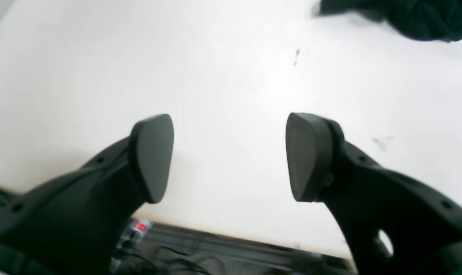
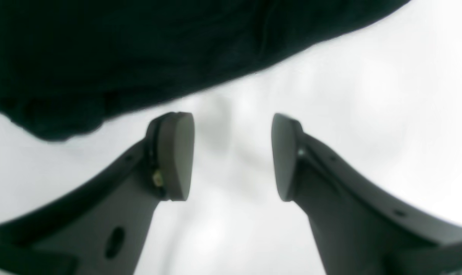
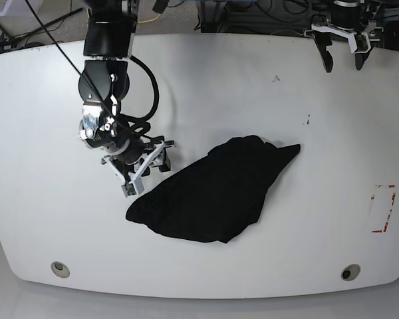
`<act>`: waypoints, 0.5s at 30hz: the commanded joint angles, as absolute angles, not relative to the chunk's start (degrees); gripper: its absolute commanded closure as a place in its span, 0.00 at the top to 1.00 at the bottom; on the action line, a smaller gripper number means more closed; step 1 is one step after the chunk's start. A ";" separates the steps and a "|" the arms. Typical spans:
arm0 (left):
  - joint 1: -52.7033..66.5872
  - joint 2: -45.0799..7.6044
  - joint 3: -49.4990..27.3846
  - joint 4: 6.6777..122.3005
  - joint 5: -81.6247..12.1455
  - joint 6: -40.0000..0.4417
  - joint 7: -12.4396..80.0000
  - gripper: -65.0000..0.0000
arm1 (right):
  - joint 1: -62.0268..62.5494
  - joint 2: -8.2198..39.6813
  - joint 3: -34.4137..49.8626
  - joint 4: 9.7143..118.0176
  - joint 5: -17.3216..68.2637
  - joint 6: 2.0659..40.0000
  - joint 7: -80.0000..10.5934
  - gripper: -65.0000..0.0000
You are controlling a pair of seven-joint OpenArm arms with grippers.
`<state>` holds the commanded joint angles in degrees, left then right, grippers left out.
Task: Fold the T-shirt properly
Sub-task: 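Lower the right gripper onto the black T-shirt's edge and grasp it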
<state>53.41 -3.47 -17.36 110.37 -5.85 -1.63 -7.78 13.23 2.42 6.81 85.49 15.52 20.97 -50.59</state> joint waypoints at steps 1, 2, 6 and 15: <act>52.88 -3.38 -17.27 110.37 -4.44 -1.63 -7.78 0.65 | 14.37 2.42 6.81 83.82 15.52 20.97 -50.42 0.48; 52.53 -3.38 -17.27 110.37 -3.65 -1.63 -7.78 0.65 | 15.16 2.33 6.81 82.59 15.52 20.97 -49.89 0.48; 51.74 -3.38 -17.27 110.37 -2.86 -1.63 -7.78 0.65 | 18.42 2.33 6.81 76.62 15.52 20.97 -45.85 0.48; 50.15 -3.82 -17.27 110.37 -2.68 -1.63 -7.78 0.65 | 23.16 2.59 6.73 62.81 20.18 21.67 -40.66 0.48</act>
<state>50.15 -3.82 -17.27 110.37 -2.68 -1.63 -7.78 23.16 2.59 6.73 62.81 20.18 21.67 -40.66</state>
